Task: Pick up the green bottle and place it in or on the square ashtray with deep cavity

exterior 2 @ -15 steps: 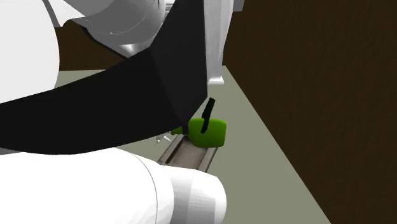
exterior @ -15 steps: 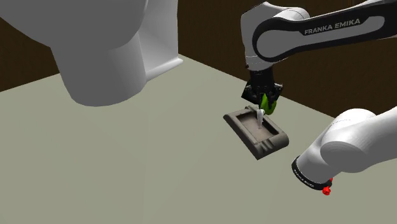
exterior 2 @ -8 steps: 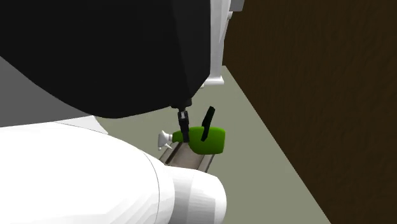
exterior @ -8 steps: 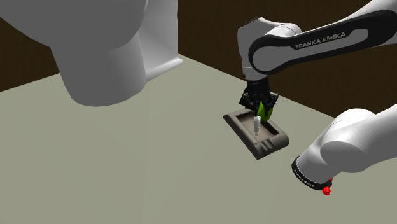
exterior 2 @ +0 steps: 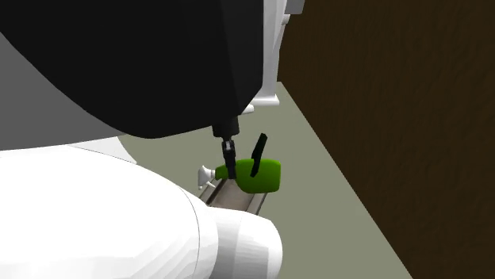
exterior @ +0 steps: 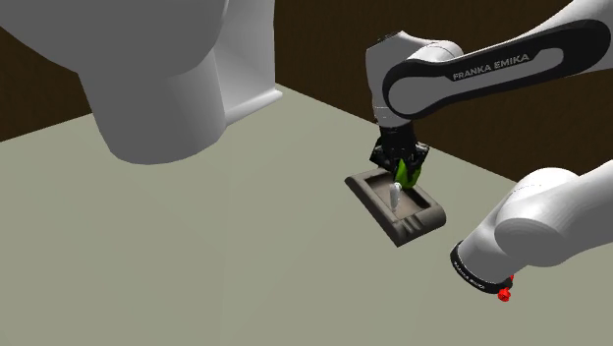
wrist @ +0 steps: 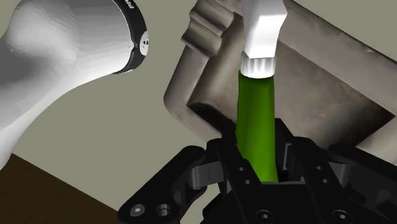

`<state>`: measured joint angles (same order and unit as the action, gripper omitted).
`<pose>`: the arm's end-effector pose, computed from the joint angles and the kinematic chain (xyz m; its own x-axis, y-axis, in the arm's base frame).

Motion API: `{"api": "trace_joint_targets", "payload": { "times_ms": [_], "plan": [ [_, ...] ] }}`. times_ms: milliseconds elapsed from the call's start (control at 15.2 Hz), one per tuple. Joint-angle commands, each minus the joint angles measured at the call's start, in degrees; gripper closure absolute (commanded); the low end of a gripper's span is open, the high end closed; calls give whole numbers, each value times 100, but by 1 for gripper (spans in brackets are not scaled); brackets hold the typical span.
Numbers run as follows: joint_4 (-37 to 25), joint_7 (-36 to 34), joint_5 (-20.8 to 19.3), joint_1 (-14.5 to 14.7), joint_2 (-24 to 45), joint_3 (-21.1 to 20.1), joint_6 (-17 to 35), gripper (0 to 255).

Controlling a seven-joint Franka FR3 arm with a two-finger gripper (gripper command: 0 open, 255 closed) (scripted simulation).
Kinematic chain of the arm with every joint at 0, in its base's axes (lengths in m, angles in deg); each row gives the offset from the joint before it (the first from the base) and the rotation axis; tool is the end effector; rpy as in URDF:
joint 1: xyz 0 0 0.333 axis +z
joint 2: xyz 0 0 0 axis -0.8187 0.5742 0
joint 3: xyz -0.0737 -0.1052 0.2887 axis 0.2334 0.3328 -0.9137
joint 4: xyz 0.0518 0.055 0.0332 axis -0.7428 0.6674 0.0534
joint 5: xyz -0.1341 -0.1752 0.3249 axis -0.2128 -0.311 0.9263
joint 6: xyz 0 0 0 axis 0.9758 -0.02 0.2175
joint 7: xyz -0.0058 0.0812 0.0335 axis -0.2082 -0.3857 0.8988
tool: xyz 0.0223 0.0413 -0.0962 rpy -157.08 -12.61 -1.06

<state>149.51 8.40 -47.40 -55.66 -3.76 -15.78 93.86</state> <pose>0.3240 0.0335 0.3718 0.2841 -0.9570 0.0593 -0.8664 -0.2298 0.4434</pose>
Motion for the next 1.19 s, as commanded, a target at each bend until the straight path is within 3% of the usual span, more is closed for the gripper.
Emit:
{"api": "trace_joint_targets", "payload": {
  "times_ms": [0,330,594,1122],
  "plan": [
    [6,1,-6,-4,3,3,4,0],
    [6,1,-6,-4,3,3,3,0],
    [-788,-4,27,11,130,-40,-668,0],
    [-787,-4,27,11,130,-40,-667,0]
  ]
}}
